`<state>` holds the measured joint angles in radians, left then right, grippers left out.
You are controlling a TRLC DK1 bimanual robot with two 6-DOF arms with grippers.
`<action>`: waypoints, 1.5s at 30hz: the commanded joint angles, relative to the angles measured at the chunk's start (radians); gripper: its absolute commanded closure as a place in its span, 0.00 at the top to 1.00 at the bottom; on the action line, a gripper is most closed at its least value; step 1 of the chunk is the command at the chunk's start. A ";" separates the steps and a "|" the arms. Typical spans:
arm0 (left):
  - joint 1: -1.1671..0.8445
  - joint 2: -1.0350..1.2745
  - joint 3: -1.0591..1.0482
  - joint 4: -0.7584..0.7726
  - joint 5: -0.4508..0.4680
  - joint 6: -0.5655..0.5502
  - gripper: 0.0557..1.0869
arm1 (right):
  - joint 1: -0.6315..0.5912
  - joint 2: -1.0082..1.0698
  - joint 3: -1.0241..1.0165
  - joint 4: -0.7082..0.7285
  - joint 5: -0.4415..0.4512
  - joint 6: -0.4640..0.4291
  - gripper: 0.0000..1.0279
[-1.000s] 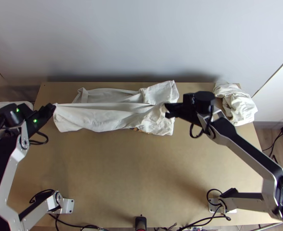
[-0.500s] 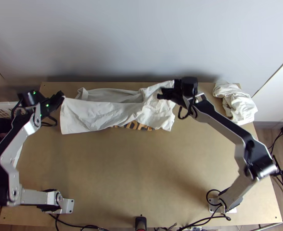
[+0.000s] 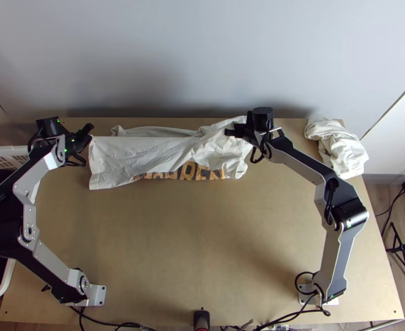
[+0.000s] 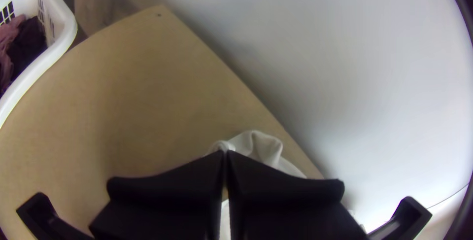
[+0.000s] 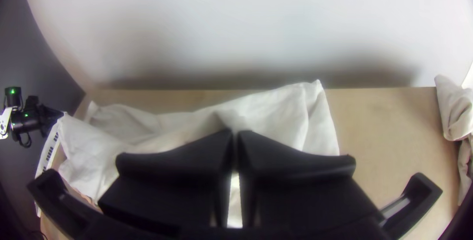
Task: Fold the t-shirt
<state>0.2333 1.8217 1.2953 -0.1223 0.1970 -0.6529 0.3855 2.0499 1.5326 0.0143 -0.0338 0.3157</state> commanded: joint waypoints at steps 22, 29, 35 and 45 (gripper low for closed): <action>0.074 -0.234 -0.160 -0.224 0.058 0.105 0.95 | 0.024 -0.339 -0.213 -0.366 0.014 -0.116 0.97; 0.098 -0.285 -0.327 -0.143 0.232 0.099 0.95 | 0.067 -0.565 -0.298 -0.363 0.012 -0.098 0.96; 0.044 -0.251 -0.384 0.004 0.334 -0.002 0.95 | 0.081 -0.646 -0.298 -0.404 0.011 -0.083 0.96; 0.109 -0.111 -0.281 0.095 0.366 0.118 0.95 | 0.085 -0.671 -0.207 -0.613 -0.023 -0.056 0.96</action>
<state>0.2871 1.6257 0.9501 -0.0589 0.5205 -0.6167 0.4660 1.4101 1.2972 -0.5018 -0.0422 0.2424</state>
